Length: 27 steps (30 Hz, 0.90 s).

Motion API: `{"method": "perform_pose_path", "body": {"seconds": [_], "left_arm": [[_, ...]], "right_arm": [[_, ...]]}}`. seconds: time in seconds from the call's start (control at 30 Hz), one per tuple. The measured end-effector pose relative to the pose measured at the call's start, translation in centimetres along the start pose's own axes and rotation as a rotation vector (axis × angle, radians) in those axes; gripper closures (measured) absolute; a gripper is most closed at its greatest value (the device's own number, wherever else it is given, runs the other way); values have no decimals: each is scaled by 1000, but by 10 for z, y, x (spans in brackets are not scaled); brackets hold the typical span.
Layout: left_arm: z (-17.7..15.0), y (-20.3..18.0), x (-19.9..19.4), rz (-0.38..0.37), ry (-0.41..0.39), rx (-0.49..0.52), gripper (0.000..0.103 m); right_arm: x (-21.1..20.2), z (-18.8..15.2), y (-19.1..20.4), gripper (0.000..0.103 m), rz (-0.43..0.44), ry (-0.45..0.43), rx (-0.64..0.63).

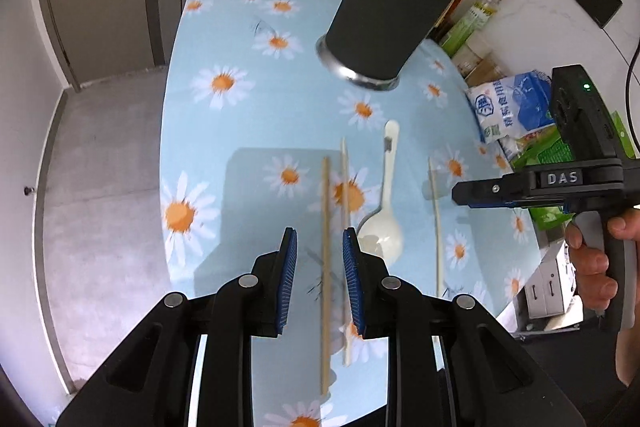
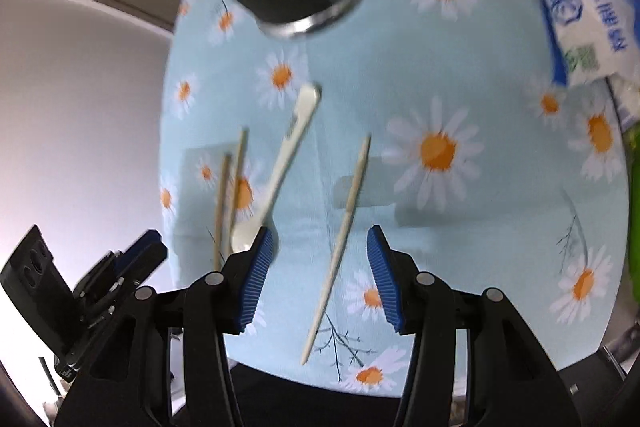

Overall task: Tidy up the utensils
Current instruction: 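Move both tools back down over the remaining utensils on the table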

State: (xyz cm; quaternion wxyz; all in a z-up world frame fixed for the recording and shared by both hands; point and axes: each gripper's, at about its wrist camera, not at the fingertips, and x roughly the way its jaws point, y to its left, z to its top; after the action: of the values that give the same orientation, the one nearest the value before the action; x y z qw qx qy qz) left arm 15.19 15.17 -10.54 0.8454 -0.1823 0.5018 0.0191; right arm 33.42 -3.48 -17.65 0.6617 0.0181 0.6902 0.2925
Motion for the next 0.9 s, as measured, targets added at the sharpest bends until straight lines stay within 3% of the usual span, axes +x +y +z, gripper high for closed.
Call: {"method": "perform_pose_path", "body": {"seconds": [0.2, 0.23, 0.4, 0.6, 0.77, 0.9], "left_arm": [[-9, 11, -2, -44, 21, 5, 80], [-10, 11, -1, -54, 27, 6, 80], [-12, 12, -1, -74, 26, 31, 80], [-13, 20, 2, -88, 44, 44, 80], [-11, 24, 3, -95, 56, 65, 80], [-10, 30, 5, -95, 67, 66, 80]], "right_arm": [[18, 2, 0, 69, -88, 61, 72], [20, 3, 0, 76, -105, 71, 88], [31, 5, 1, 77, -137, 111, 131], [35, 8, 15, 78, -223, 98, 126], [37, 5, 24, 90, -294, 69, 127], [38, 4, 26, 92, -314, 47, 125]]}}
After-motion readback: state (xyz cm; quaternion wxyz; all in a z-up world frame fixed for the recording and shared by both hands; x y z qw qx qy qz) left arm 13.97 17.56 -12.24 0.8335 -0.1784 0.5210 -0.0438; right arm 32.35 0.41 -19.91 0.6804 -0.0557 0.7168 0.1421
